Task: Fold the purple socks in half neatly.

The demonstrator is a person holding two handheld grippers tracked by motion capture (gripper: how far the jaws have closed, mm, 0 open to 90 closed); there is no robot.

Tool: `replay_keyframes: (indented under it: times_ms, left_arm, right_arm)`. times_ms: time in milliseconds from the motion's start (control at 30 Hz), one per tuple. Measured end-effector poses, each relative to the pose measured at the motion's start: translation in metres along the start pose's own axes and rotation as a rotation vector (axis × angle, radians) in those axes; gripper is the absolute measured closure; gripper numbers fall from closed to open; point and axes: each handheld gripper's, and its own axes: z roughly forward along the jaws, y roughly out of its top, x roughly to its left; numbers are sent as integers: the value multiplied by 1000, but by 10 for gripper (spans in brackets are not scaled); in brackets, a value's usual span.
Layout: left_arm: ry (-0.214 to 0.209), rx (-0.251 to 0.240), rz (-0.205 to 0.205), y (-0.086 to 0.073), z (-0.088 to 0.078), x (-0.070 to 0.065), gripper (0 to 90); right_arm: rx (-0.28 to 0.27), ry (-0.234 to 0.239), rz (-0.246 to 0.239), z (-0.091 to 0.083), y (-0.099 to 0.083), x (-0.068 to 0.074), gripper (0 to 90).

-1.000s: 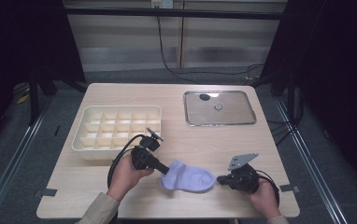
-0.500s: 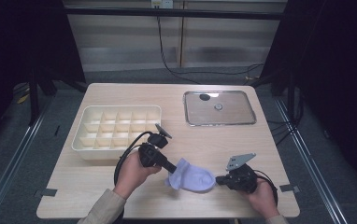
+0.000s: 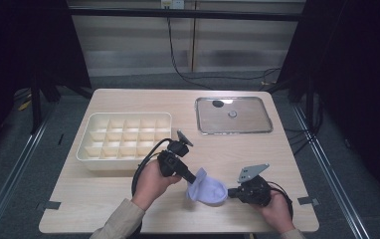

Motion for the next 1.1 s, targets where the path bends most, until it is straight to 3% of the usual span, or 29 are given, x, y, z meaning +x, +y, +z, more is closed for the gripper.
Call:
replay_keyframes:
  times_ms: [33, 67, 467, 1100]
  left_arm:
    - [9, 11, 15, 1, 1, 0, 814]
    - [14, 2, 0, 2, 2, -2, 814]
    - [24, 25, -1, 12, 13, -5, 813]
    - [44, 75, 37, 23, 29, -19, 810]
  right_arm:
    - [2, 1, -6, 0, 0, 0, 887]
    - [2, 1, -7, 0, 0, 0, 887]
    - [-3, 14, -5, 3, 3, 2, 887]
    - [-3, 14, -4, 4, 3, 3, 885]
